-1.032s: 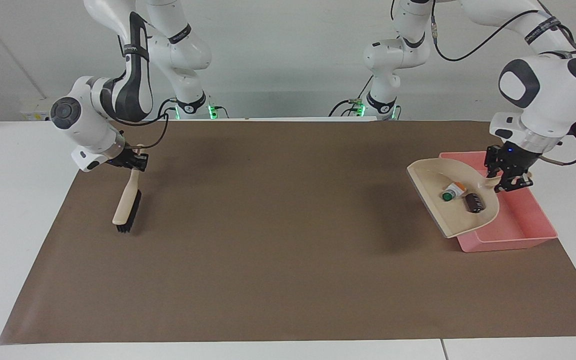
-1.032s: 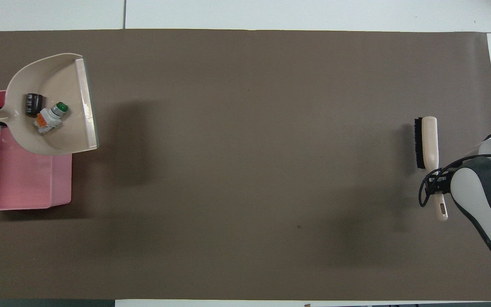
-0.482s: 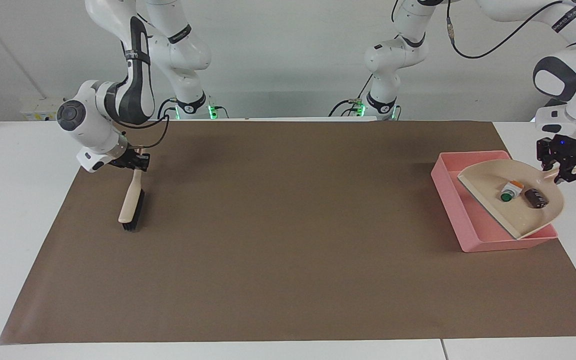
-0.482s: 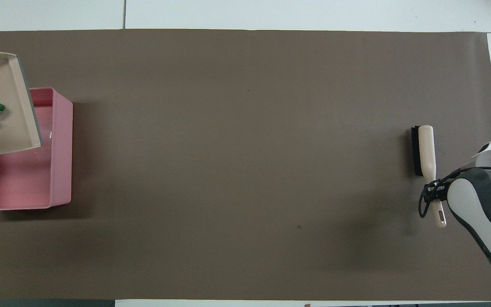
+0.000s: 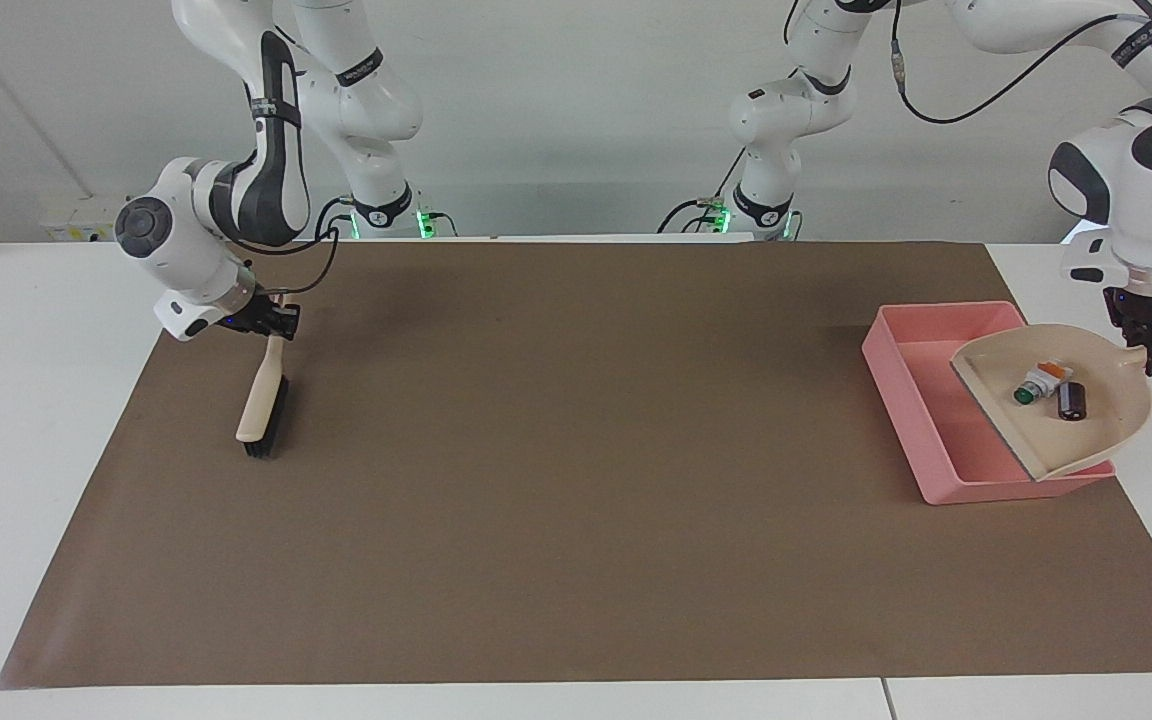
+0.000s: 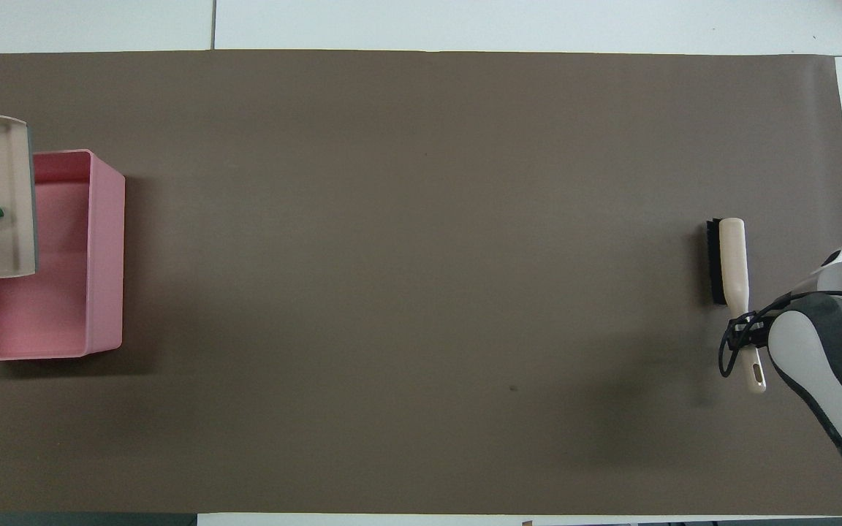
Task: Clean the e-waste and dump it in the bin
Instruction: 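Tip the dustpan over the pink bin with the left gripper to dump the component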
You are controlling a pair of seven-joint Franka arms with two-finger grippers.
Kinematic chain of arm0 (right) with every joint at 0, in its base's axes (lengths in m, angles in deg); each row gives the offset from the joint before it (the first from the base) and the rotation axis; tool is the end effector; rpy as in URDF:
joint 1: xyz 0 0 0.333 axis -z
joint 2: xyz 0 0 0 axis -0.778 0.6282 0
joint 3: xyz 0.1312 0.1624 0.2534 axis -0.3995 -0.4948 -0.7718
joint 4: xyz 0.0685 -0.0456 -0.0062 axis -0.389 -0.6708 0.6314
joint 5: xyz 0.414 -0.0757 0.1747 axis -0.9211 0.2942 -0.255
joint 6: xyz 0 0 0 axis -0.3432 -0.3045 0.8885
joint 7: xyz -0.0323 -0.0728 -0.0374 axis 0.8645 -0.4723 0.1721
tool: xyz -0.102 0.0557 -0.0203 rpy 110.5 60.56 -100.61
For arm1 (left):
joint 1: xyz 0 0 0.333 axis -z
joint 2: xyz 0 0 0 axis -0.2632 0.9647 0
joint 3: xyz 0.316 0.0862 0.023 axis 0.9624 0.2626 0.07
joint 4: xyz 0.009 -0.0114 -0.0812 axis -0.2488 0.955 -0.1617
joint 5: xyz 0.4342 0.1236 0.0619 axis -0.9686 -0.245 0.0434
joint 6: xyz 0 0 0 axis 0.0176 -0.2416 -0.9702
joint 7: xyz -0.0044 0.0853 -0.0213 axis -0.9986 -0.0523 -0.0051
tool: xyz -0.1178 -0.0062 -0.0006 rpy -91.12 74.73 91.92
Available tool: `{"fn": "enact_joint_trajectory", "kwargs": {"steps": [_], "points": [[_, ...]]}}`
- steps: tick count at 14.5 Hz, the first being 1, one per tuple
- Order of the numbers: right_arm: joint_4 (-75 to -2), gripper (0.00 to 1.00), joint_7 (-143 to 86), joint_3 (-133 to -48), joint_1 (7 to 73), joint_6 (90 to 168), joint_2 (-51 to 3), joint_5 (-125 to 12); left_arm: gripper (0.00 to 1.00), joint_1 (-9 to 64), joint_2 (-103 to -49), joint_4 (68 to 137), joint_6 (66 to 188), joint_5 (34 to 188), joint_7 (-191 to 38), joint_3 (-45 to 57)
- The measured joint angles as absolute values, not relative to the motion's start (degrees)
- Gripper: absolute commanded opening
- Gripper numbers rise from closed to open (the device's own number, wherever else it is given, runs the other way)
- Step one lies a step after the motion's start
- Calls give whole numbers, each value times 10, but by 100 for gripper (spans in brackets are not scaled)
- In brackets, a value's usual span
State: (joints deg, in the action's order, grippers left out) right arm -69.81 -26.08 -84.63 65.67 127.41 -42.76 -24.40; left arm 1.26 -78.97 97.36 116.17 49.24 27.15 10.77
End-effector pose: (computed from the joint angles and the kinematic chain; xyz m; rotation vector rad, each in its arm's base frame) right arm 0.4911 -0.1168 0.2909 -3.0778 0.0478 0.4333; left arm 0.6599 0.2060 0.4851 -1.7932 1.8214 0.3443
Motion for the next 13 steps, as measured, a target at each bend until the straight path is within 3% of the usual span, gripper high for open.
{"fn": "enact_joint_trajectory", "kwargs": {"steps": [2,4,5,10,13], "points": [[-698,67,-260,-846,657,1274,-428,-244,0,15,-790,975,1162,436,229,106],[-698,79,-260,-846,657,1274,-428,-244,0,15,-792,982,1161,394,195,106],[-698,100,-259,-846,657,1274,-429,-244,0,14,-794,986,1161,374,176,106],[-687,100,-254,-847,657,1278,-429,-244,0,13,-802,991,1147,294,123,108],[-617,100,-250,-850,656,1271,-429,-244,0,17,-809,989,1122,251,102,103]]}}
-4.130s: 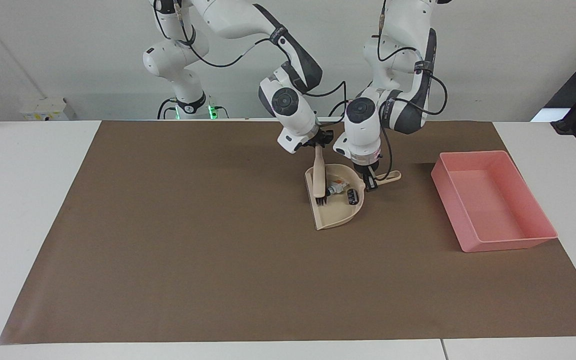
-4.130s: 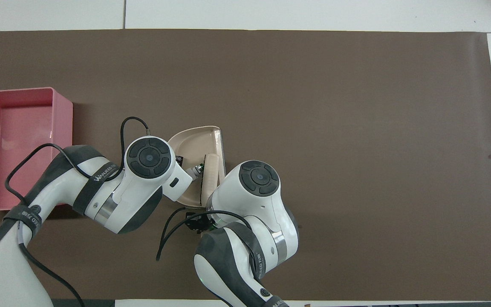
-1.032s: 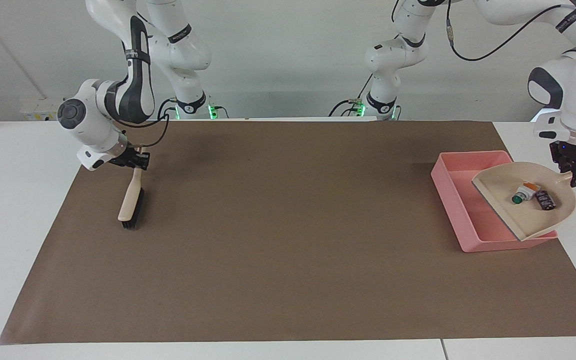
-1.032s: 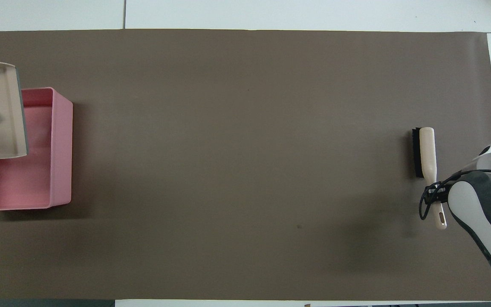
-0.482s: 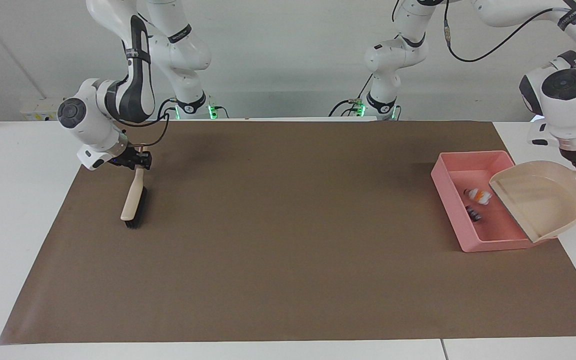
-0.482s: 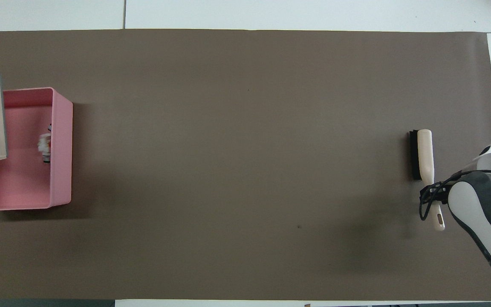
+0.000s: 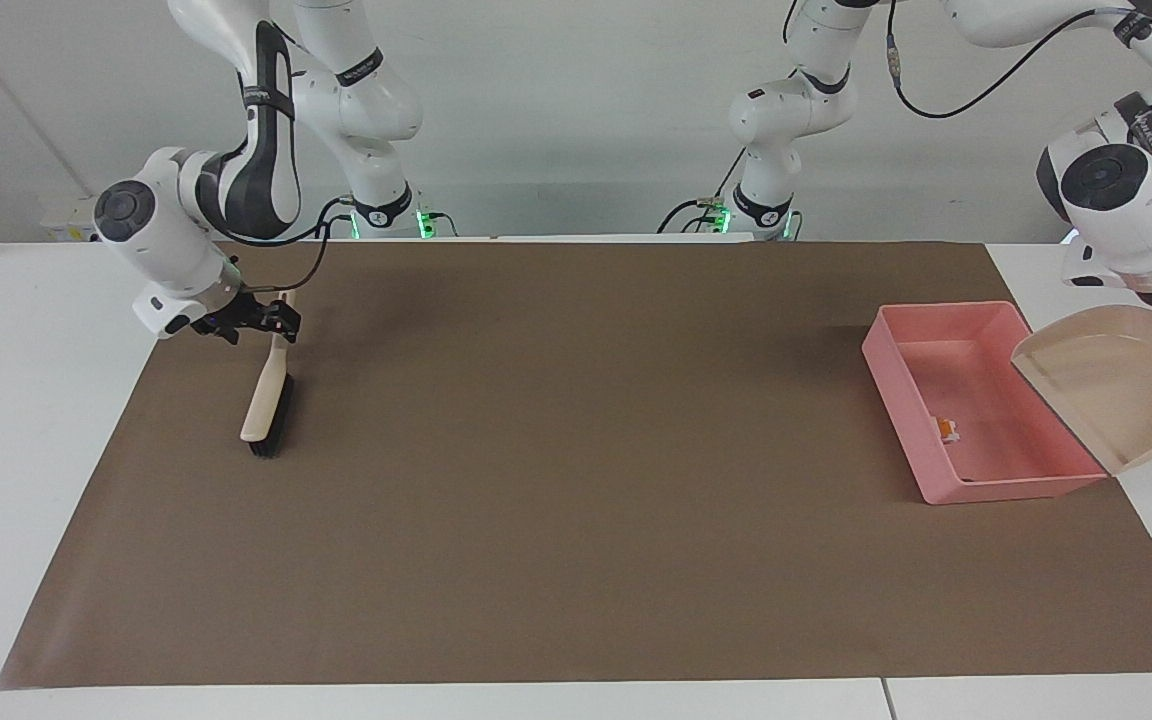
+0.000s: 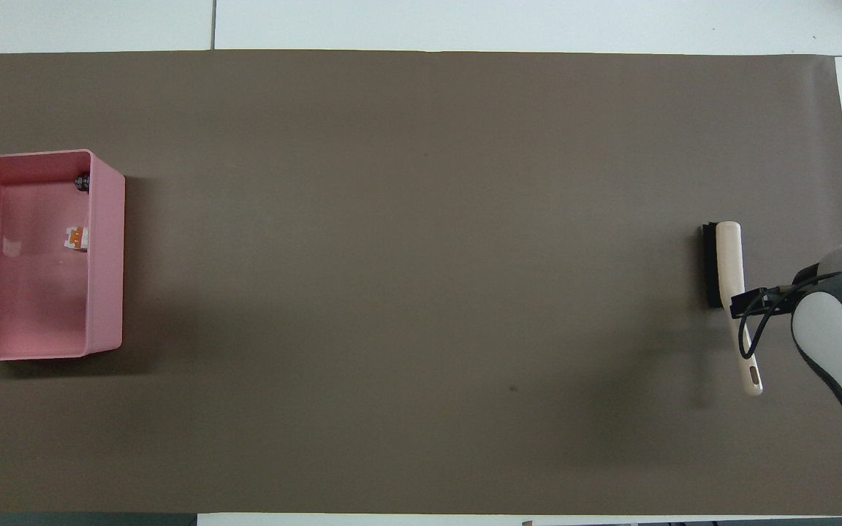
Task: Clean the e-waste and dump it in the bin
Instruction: 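Tip the dustpan over the pink bin with the left gripper to dump the component, then bring the emptied dustpan back from the bin with the left gripper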
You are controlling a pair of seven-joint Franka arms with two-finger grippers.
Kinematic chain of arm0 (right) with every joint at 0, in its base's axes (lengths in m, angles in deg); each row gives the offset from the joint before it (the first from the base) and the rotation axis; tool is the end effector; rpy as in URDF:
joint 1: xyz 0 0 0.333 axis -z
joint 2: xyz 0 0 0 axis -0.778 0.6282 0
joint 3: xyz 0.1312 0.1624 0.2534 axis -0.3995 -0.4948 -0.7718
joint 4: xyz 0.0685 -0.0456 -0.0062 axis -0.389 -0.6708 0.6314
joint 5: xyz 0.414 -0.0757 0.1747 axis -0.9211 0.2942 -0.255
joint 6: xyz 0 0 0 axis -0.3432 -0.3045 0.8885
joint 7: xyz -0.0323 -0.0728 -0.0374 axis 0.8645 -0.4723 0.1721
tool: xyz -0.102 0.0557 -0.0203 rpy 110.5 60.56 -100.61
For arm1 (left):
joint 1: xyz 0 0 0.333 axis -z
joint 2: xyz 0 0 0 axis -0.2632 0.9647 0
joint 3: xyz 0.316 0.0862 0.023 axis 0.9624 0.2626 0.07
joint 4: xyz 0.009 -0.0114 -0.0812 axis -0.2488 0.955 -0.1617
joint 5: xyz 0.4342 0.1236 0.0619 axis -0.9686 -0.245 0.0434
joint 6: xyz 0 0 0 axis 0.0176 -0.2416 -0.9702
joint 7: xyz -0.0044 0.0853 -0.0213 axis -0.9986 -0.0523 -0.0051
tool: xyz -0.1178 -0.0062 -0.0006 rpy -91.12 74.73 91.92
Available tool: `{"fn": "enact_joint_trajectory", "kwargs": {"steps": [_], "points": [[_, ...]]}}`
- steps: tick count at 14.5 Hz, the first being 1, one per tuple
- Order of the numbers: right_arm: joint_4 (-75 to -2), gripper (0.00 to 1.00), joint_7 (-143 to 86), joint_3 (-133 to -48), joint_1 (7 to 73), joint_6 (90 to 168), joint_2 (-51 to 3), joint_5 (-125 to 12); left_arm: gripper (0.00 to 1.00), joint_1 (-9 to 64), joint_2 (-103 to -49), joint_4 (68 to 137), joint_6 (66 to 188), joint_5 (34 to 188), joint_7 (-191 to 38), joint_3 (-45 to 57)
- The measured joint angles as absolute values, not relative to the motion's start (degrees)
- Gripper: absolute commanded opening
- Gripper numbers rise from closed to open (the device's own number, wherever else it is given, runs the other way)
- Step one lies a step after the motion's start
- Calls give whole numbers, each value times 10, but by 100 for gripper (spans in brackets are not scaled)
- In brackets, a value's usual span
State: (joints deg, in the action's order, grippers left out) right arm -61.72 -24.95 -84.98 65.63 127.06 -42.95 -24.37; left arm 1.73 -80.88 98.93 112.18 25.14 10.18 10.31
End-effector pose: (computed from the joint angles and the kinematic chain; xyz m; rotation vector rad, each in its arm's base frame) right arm 0.5382 -0.1239 0.3581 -3.1295 0.0096 0.2267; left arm 0.6487 0.2119 0.5005 -1.6426 1.5410 0.5869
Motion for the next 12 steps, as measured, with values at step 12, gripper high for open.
{"fn": "enact_joint_trajectory", "kwargs": {"steps": [12], "points": [[-274,100,-397,-861,619,987,-435,-244,0,75,-816,943,1051,205,87,94]]}}
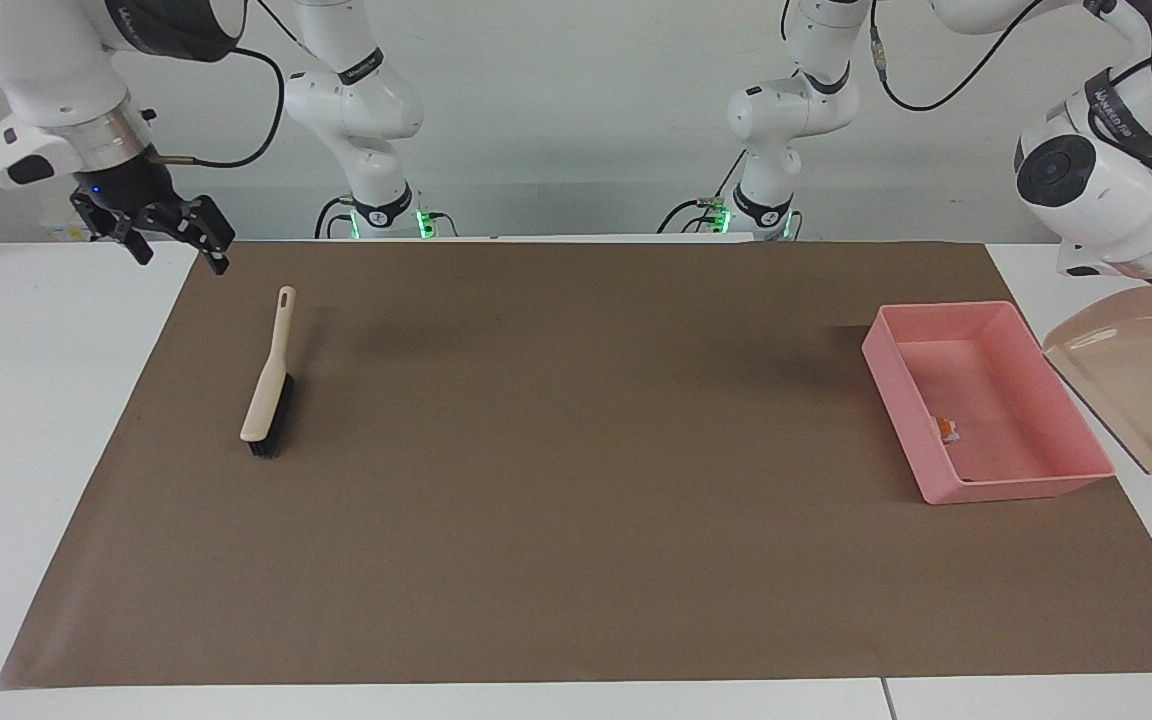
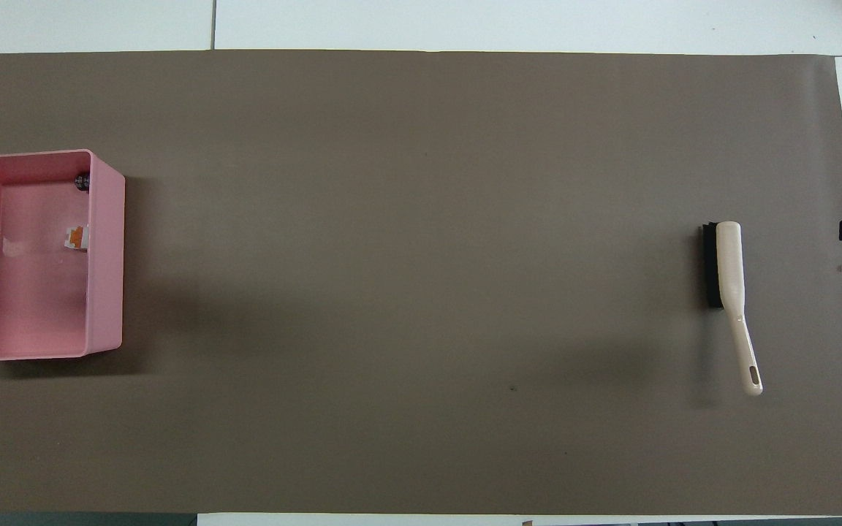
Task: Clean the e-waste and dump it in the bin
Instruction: 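Bring the emptied dustpan back from the bin with the left gripper, then lower the dustpan onto the table and release it with the left gripper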
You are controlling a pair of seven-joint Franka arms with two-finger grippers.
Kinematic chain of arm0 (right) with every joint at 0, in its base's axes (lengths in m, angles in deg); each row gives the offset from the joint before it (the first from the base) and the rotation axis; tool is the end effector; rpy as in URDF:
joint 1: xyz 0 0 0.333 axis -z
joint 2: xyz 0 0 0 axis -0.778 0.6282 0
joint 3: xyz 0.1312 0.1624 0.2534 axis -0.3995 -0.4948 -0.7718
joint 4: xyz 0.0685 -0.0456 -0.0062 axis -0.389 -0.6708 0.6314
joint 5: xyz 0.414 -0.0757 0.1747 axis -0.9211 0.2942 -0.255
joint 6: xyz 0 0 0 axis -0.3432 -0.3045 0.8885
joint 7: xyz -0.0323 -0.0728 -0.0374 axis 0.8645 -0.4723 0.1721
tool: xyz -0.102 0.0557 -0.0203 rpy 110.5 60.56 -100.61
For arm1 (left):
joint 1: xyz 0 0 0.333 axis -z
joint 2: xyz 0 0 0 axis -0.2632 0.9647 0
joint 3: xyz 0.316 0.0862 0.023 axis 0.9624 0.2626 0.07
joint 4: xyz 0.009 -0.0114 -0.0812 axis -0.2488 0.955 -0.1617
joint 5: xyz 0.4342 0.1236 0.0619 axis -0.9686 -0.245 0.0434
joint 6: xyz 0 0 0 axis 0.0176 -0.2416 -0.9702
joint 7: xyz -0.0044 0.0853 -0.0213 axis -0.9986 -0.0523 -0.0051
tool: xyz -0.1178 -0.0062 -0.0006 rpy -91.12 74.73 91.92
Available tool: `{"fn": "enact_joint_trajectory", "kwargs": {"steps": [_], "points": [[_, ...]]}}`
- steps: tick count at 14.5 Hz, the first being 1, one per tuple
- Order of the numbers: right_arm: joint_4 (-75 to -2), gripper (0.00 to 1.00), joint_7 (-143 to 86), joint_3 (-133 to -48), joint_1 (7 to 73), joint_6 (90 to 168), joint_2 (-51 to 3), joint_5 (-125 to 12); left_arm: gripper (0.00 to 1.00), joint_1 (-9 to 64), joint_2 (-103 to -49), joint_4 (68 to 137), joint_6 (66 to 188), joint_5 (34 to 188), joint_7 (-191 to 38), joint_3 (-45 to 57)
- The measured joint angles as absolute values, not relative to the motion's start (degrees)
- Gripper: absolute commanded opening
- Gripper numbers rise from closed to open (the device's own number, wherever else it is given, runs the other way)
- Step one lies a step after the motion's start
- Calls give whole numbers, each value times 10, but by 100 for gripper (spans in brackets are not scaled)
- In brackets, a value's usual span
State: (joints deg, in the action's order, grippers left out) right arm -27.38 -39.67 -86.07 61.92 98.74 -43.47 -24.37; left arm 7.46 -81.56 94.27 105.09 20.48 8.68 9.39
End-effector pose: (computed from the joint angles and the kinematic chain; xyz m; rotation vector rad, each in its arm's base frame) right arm 0.5842 -0.0842 0.6392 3.0959 -0.3018 -0.0458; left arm 0.6666 0.1525 0.5539 -1.5436 1.4737 0.6157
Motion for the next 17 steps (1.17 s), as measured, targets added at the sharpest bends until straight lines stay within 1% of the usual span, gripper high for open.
{"fn": "enact_joint_trajectory", "kwargs": {"steps": [4,8,13,17], "points": [[-263,100,-399,-856,610,975,-416,-244,0,82,-816,940,1051,355,108,89],[-260,100,-403,-781,516,976,-412,-243,0,110,-816,940,1051,501,132,86],[-244,100,-403,-776,507,976,-398,-243,0,181,-811,967,1034,631,171,83],[-243,100,-403,-781,512,976,-397,-243,0,282,-807,1005,1034,654,158,80]]}}
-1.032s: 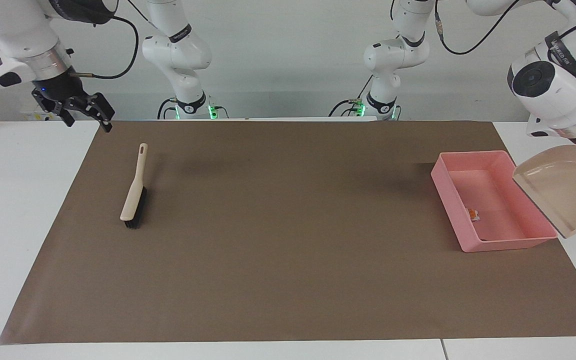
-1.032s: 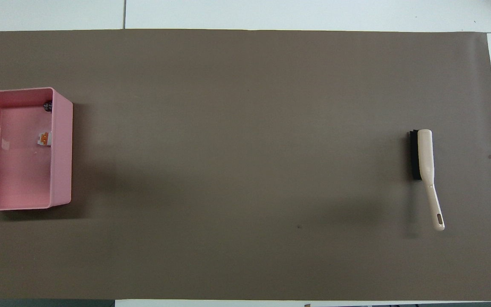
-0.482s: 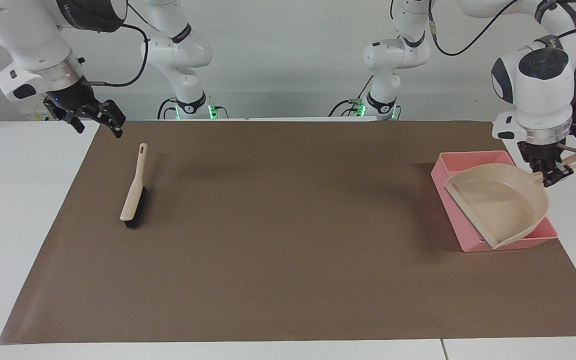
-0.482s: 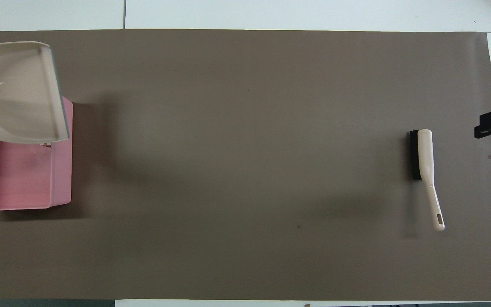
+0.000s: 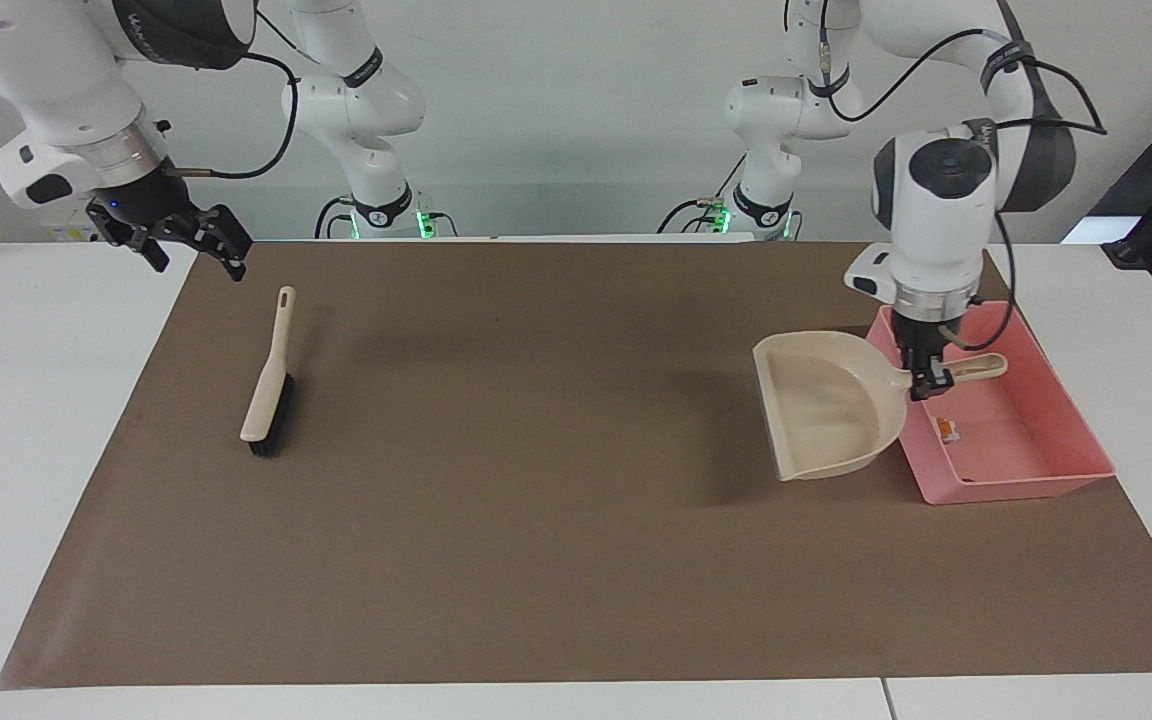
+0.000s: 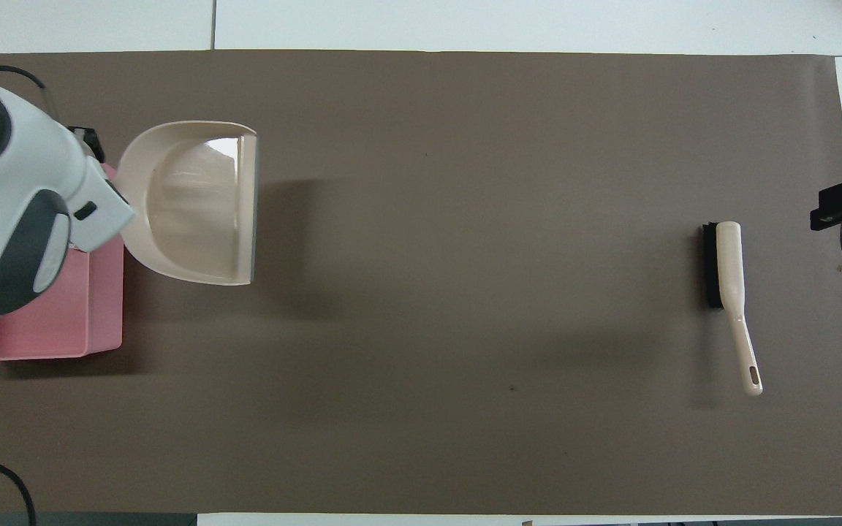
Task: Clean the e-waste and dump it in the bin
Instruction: 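Lower the dustpan onto the table and release it with the left gripper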
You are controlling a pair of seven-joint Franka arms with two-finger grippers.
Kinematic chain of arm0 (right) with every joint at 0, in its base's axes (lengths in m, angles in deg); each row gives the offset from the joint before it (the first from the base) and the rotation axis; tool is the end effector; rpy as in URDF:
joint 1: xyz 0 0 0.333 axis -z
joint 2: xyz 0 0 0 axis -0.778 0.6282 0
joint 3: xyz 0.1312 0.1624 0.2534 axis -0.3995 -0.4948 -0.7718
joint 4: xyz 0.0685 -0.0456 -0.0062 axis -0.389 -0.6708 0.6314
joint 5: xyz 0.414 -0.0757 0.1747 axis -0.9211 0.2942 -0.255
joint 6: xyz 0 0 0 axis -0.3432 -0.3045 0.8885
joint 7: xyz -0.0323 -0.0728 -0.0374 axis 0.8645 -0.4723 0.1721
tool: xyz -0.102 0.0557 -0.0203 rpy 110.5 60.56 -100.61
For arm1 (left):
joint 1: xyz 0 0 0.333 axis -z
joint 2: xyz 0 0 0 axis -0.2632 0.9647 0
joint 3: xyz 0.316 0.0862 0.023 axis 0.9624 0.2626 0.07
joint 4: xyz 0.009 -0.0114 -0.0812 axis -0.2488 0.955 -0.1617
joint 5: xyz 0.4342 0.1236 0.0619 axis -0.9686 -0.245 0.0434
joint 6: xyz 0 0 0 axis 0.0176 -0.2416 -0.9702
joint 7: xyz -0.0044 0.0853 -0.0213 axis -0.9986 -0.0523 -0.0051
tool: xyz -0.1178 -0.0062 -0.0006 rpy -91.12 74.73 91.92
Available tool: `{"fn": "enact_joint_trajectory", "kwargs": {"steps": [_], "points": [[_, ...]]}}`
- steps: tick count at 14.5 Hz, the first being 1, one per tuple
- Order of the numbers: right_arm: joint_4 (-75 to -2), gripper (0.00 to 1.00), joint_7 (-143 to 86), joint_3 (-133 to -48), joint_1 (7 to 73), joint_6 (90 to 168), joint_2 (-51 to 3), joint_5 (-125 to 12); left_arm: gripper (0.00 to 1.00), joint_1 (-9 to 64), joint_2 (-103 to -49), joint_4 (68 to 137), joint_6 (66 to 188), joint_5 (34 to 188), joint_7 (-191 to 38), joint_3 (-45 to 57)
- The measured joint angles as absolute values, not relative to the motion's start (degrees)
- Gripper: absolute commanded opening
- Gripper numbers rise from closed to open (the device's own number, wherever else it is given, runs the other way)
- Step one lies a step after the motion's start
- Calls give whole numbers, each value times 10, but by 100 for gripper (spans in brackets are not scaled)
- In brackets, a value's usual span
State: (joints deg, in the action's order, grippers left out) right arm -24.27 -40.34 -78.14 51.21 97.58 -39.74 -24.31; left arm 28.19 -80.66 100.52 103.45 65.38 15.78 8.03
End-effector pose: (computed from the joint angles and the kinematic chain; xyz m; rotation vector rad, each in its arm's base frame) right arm 0.6061 -0.0588 0.6273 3.1022 -0.2448 -0.0925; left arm 0.6390 -0.1369 0.4474 -1.8465 2.1575 0.1824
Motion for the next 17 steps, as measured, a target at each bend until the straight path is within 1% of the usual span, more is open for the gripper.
{"fn": "enact_joint_trajectory", "kwargs": {"steps": [2,4,12,15,16,17], "points": [[-243,100,-403,-797,524,976,-397,-243,0,324,-800,1026,1037,665,122,80],[-243,100,-405,-803,526,975,-398,-243,0,350,-782,1036,1049,672,112,79],[-243,100,-405,-807,525,974,-400,-243,0,426,-713,1038,1089,687,47,80],[-243,100,-405,-807,522,974,-400,-243,0,443,-700,1037,1111,687,42,80],[-241,100,-406,-809,522,973,-400,-243,1,450,-699,1037,1112,687,34,80],[-238,100,-406,-810,522,971,-400,-243,5,457,-699,1037,1112,687,24,80]]}}
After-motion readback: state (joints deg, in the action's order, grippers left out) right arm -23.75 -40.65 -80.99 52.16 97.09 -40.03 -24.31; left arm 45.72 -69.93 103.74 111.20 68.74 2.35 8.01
